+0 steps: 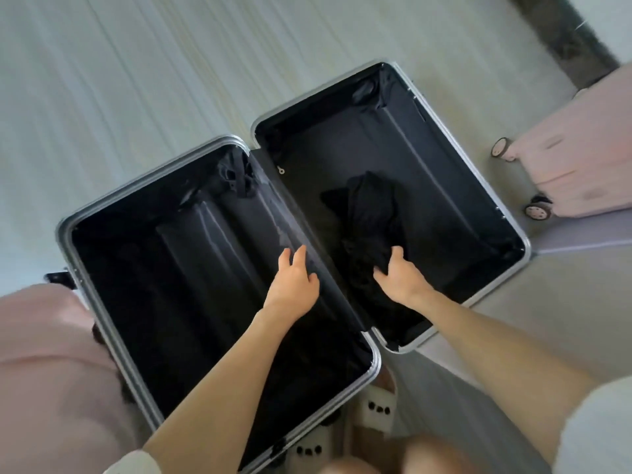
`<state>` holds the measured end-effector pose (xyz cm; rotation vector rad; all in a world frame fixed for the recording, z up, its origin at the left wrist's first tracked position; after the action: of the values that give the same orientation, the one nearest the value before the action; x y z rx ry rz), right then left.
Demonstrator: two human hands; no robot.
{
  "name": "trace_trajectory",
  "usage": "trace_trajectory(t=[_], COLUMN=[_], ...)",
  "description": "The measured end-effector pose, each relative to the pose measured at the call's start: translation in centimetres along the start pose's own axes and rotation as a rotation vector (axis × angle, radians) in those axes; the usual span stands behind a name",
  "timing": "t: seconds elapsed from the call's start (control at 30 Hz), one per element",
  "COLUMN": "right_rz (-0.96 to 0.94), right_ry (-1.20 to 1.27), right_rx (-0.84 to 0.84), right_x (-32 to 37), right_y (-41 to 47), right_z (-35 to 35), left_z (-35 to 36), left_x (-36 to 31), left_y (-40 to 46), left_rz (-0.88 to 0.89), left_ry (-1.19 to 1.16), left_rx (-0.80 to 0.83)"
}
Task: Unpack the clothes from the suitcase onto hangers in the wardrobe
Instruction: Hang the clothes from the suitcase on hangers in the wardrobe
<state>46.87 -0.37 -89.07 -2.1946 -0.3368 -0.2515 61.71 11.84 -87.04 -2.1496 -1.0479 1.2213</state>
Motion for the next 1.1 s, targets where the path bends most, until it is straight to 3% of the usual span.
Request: trace_trajectory(t=[0.2, 0.4, 0.57, 0.67, 0.77, 0.9, 1.1], right_rz=[-0.042, -0.032, -0.144, -0.207, -0.270, -0.347, -0.343], right_ry=[0.346, 0.752, 0.752, 0.648, 0.530, 0.495, 0.693], right_rx=[-0.216, -0.405, -0.419, -0.335, -0.218, -0.112, -0.107], right_x=[8.2, 14.7, 16.7, 15.6, 13.2, 8.3, -2.3], right_y=[-13.0, -27.9, -38.9, -43.4, -47.1, -52.6, -61.2], right_z=[-9.5, -17.6, -21.8, -23.0, -22.9, -21.8, -21.8], left_z=[-7.8, -14.5, -18.4, -18.9, -17.8, -14.1, -5.6], left_x=[-7.3, -14.6, -20.3, -22.7, -23.6, -24.8, -28.8], left_y=[-10.4, -21.8, -30.9, -35.8, -40.2, -45.2, -52.7], left_rz=[0.104, 0.246, 0.408, 0.483, 0.420, 0.415, 0.545], left_ry=[0.114, 0.025, 0.171, 0.145, 0.118, 0.207, 0.226], left_rx=[0.065, 0.005, -0.013, 0.079, 0.246, 0.331, 0.374])
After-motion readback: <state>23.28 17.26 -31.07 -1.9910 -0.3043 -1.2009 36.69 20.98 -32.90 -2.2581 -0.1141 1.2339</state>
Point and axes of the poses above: each hand's wrist, its own y-axis towards the middle knuckle, its own z-axis out of the palm, x = y × z, the point moved 4 cm from there along y, towards the middle knuckle, and after that the axes turned 1 degree about -y, right-handed, at the moved point
